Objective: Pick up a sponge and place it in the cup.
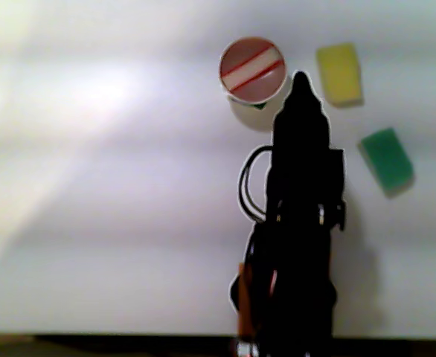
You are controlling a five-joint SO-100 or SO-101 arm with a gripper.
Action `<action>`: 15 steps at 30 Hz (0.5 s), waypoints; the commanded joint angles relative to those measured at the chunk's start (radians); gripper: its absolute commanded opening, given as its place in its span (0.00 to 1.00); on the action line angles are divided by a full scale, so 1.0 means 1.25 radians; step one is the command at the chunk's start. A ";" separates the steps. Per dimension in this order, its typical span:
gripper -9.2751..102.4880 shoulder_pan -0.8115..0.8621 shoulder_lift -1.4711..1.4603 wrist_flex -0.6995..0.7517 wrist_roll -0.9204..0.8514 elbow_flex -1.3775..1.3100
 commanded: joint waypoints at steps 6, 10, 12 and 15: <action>0.08 0.043 0.156 0.015 0.091 0.107; 0.08 0.045 0.221 0.028 0.109 0.182; 0.08 0.045 0.243 0.049 0.104 0.216; 0.08 0.047 0.243 0.080 0.101 0.250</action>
